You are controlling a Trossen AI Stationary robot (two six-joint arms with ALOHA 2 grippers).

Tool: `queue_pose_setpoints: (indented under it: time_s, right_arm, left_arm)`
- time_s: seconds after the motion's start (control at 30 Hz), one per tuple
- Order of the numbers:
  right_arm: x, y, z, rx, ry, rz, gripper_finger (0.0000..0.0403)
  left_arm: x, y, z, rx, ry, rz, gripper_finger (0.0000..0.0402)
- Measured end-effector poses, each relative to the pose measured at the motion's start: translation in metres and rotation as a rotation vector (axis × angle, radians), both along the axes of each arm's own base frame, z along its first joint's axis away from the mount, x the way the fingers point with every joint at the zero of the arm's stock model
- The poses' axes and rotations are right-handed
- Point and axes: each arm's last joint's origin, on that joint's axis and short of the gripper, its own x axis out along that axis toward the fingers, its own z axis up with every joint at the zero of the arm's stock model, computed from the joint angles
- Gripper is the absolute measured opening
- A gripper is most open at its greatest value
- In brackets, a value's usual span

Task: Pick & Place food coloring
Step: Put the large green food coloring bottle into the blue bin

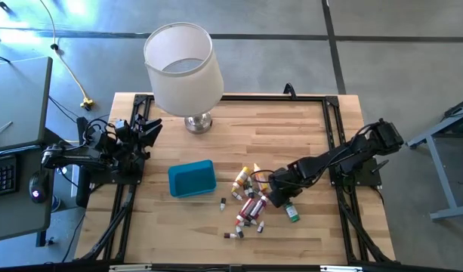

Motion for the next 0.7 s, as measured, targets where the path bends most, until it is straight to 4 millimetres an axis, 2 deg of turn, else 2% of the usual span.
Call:
queue_pose_setpoints:
  time_s: [0.3,0.53,0.7]
  right_arm:
    - [-0.003,0.003,0.0,0.074,0.057,-0.032,0.0131]
    - [-0.008,0.011,-0.001,0.028,0.076,-0.037,0.0135]
    - [-0.013,0.016,-0.003,0.018,0.103,-0.052,0.0122]
  left_arm:
    - [0.0,0.0,0.0,0.0,0.0,0.0,0.0128]
    - [0.0,0.0,0.0,0.0,0.0,0.0,0.0128]
    - [0.0,0.0,0.0,0.0,0.0,0.0,0.0128]
